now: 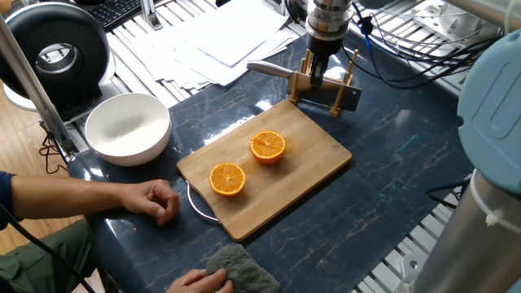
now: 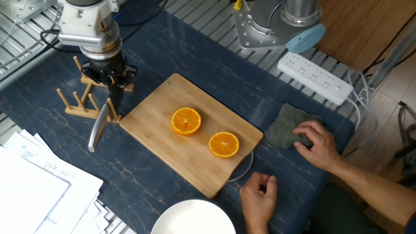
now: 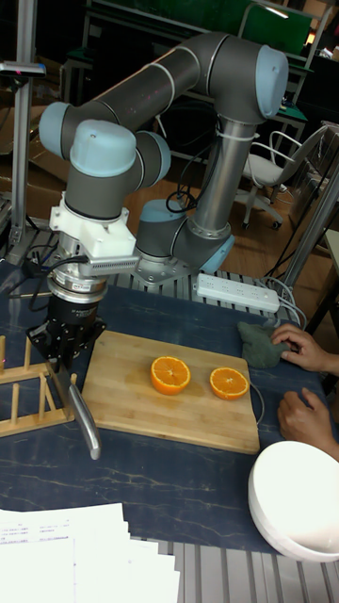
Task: Chop the orange
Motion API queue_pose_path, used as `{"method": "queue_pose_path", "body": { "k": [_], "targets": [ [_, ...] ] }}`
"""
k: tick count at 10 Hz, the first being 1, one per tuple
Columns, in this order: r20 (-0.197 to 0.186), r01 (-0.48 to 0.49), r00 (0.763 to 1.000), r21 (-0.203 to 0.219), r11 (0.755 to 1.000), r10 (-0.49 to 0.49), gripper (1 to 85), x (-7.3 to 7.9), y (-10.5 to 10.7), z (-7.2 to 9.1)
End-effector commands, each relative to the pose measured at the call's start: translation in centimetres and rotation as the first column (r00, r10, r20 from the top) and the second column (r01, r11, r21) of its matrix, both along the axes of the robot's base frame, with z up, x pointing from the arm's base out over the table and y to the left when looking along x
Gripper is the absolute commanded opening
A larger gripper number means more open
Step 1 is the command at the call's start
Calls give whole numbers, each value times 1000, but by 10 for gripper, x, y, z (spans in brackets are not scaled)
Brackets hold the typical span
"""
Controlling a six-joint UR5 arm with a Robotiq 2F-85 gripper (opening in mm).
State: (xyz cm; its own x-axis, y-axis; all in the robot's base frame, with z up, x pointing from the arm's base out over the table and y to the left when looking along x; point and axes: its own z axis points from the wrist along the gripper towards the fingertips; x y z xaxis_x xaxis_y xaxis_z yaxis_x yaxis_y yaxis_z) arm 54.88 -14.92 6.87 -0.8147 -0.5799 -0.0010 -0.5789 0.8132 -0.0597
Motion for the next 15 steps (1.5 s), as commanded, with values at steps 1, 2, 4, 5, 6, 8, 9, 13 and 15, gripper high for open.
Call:
{"method": "queue_pose_path", "body": {
  "k": [1,2,4,5,6,8,9,13,15],
  "targets": [
    [7,6,1000,8,1000,-6,223,3,1,0],
    [11,15,1000,5,1000,-15,160,3,0,0],
    [10,30,999,-8,1000,-30,13,3,-4,-1],
    [3,35,999,1,999,-35,13,1,-2,0],
    [0,35,999,1,999,-35,13,-1,-3,4],
    [-5,33,999,1,999,-33,13,-4,0,18],
    [-4,29,1000,1,1000,-29,13,-6,0,26],
    [38,23,999,-124,992,-18,13,-13,-2,95],
    [36,51,998,-163,985,-45,13,-22,5,117]
  ]
}}
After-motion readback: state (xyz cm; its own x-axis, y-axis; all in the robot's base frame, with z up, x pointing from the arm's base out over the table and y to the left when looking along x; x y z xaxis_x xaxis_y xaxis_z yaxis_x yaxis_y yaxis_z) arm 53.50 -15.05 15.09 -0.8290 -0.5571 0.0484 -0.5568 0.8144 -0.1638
